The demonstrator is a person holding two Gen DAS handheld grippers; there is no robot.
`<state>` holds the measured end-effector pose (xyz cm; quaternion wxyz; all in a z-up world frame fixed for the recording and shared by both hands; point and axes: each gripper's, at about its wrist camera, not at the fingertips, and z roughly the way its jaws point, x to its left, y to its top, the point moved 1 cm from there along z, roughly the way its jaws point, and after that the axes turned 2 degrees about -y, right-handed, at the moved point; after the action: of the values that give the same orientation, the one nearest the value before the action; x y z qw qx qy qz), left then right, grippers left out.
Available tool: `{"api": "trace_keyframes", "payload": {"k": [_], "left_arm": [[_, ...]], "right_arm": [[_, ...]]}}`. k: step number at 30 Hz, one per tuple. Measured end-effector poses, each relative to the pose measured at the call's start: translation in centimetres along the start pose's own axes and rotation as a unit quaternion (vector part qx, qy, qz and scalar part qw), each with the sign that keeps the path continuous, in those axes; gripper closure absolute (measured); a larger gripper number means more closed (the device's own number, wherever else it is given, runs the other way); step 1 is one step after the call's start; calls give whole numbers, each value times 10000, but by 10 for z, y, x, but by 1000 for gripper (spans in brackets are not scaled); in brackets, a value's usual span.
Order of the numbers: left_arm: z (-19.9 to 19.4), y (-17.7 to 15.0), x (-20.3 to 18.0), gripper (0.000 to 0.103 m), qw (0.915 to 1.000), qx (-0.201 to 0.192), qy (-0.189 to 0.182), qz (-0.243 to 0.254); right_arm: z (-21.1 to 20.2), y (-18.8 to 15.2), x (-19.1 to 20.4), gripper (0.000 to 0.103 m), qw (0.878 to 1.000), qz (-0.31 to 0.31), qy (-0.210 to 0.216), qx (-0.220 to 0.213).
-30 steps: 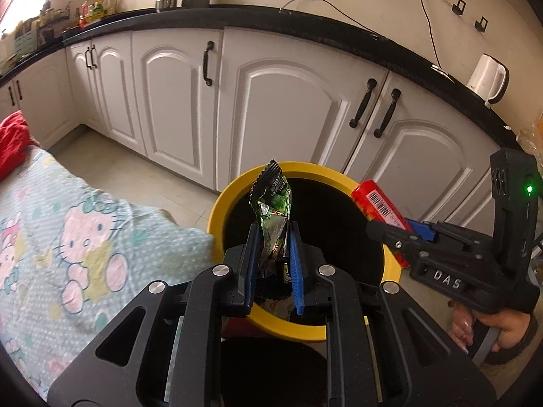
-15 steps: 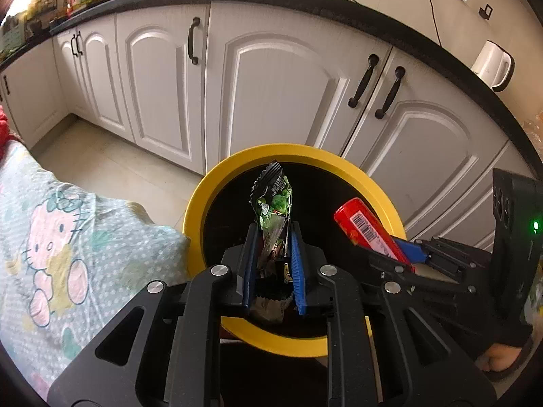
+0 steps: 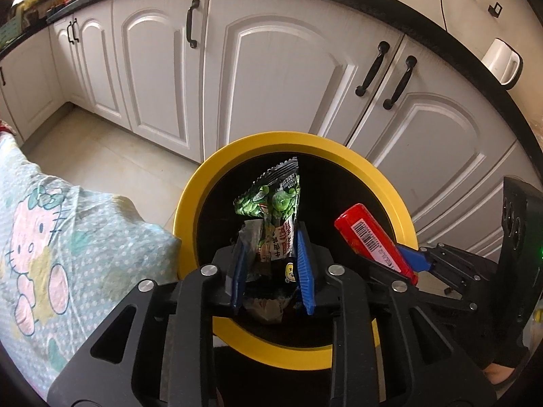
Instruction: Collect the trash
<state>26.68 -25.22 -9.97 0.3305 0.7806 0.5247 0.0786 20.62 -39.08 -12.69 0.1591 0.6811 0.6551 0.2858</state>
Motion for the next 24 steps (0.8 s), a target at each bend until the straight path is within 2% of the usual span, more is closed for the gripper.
{"api": "trace_keyframes", "payload": {"k": [5, 7, 9, 11, 13, 15, 21, 23, 24], "left_arm": [[0, 0, 2, 79, 10000, 22, -4, -35], [0, -1, 3, 74, 10000, 28, -10, -50], [0, 0, 4, 72, 10000, 36, -23, -61], [-2, -1, 6, 64, 10000, 28, -28, -81], [-5, -1, 7, 56, 9999, 23, -54, -97], [-8, -2, 6, 53, 10000, 5, -47, -83], [-21, -2, 12, 36, 9999, -90, 42, -113], [-29, -3, 15, 24, 9998, -151, 76, -139], [-33, -3, 16, 23, 9997, -176, 84, -152]], "right_arm": [[-1, -1, -2, 68, 10000, 82, -46, -27], [-3, 0, -4, 62, 9999, 115, -45, -63], [-6, 1, -4, 61, 9998, 127, -54, -112], [-10, 2, -6, 59, 9997, 150, -72, -162], [-15, 4, -10, 52, 9995, 198, -94, -241], [-22, 5, -13, 48, 9991, 239, -137, -323], [-41, 3, -24, 37, 9978, 360, -275, -485], [-47, 3, -25, 33, 9974, 375, -308, -539], [-51, 3, -24, 30, 9972, 370, -324, -568]]}}
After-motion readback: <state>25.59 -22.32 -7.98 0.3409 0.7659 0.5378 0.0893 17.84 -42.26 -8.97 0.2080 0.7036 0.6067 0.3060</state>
